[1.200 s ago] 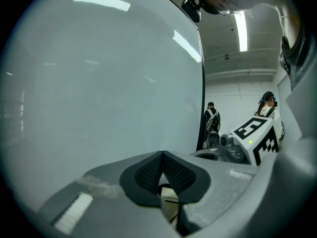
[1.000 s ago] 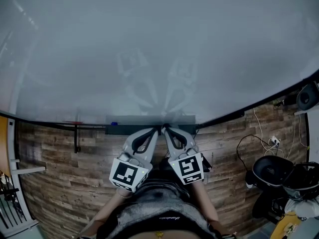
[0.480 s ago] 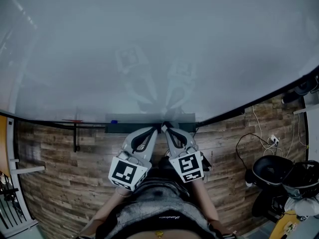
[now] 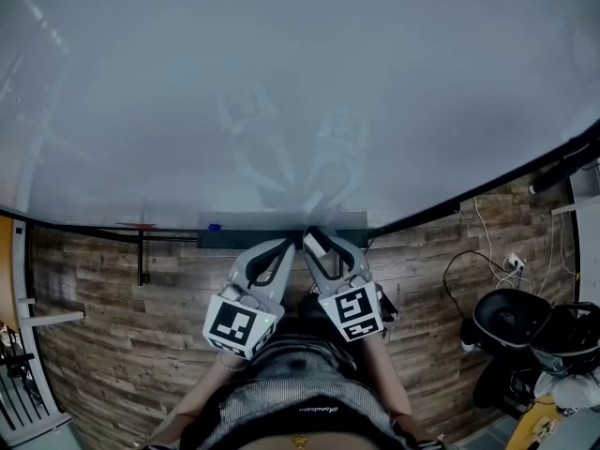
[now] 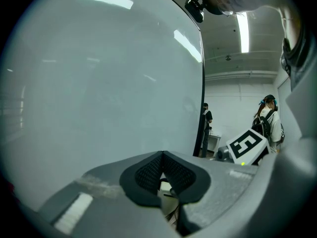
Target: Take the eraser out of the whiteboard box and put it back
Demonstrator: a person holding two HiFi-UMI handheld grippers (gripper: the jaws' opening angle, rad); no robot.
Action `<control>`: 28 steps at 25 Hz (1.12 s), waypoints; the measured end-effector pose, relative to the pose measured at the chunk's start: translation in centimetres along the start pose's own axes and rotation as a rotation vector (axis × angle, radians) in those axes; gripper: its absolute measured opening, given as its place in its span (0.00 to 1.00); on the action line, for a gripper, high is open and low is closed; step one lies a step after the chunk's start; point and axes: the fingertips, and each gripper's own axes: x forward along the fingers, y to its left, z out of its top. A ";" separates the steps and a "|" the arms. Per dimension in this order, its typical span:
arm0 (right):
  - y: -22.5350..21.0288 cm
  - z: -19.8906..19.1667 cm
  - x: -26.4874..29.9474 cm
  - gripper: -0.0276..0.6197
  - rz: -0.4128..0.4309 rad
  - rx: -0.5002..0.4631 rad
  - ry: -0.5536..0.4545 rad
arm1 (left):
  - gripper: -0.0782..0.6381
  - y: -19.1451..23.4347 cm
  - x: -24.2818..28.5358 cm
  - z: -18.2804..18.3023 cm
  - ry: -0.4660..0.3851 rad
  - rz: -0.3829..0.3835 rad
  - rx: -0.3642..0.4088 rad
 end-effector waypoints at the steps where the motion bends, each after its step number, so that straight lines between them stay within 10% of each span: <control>1: -0.1 -0.2 0.1 0.30 0.000 0.000 0.007 | 0.11 0.0 0.0 0.0 -0.005 0.003 -0.006; 28: -2.2 -1.8 1.7 0.31 0.016 0.088 0.029 | 0.11 1.0 0.7 0.0 -0.038 0.038 0.019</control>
